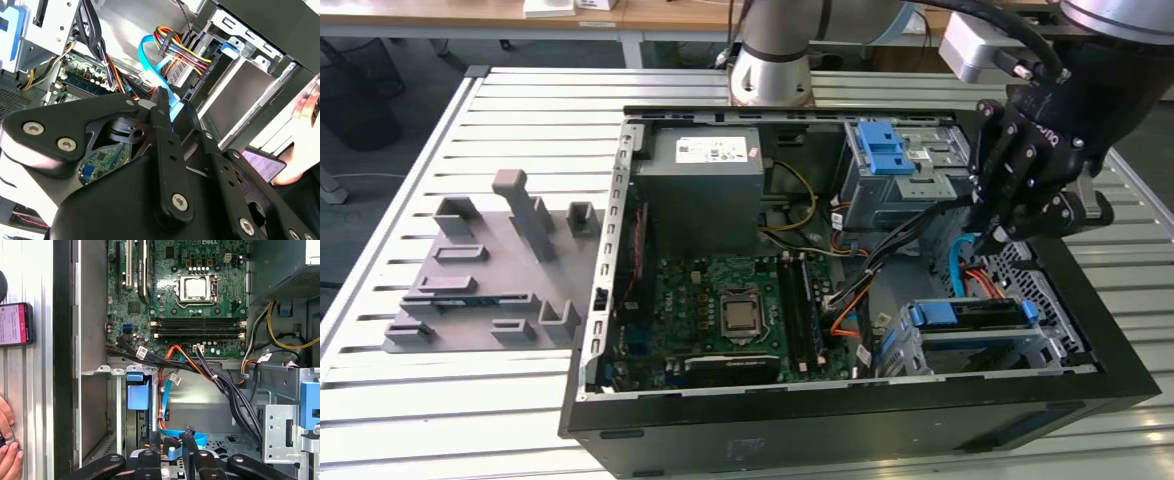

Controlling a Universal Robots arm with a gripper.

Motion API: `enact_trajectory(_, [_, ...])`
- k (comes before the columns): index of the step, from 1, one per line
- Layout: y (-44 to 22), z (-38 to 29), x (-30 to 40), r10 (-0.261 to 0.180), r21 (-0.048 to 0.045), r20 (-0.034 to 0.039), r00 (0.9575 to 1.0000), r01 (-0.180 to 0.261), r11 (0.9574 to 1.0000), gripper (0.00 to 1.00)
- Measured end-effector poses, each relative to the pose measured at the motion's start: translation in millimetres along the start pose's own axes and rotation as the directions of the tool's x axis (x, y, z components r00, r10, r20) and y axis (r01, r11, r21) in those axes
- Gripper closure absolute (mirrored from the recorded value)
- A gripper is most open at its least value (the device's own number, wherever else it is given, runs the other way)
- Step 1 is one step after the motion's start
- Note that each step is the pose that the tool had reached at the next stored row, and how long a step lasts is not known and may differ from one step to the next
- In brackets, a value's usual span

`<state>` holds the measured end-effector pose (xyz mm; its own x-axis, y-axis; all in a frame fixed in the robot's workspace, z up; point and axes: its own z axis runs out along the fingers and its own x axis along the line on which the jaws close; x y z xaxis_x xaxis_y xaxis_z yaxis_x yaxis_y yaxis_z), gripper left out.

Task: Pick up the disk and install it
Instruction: 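Insert the second disk wire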

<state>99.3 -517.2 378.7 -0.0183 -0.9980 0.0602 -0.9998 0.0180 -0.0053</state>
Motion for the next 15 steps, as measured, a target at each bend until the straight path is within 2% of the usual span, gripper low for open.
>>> enact_trajectory(6, [0.1,6.1,-2.1,0.000,0.0000,0.0002,1.0000,0.000,1.0000,0.70])
enact_trajectory(7, [0.1,7.0,-2.2,0.000,0.0000,0.0002,1.0000,0.000,1.0000,0.77])
enact_trajectory(8, [0.1,7.9,-2.3,0.000,0.0000,0.0002,1.0000,0.000,1.0000,0.77])
enact_trajectory(10, [0.1,9.3,-2.4,0.000,0.0001,0.0007,1.0000,0.000,1.0000,0.89])
enact_trajectory(11, [0.1,9.6,-2.4,0.000,-0.0001,0.0086,1.0000,0.000,1.0000,0.89])
enact_trajectory(14, [0.1,10.4,-2.5,0.000,-0.0012,0.0623,0.9981,0.000,1.0000,0.89])
enact_trajectory(15, [0.1,11.0,-2.5,0.000,-0.0012,0.0708,0.9975,0.000,1.0000,0.89])
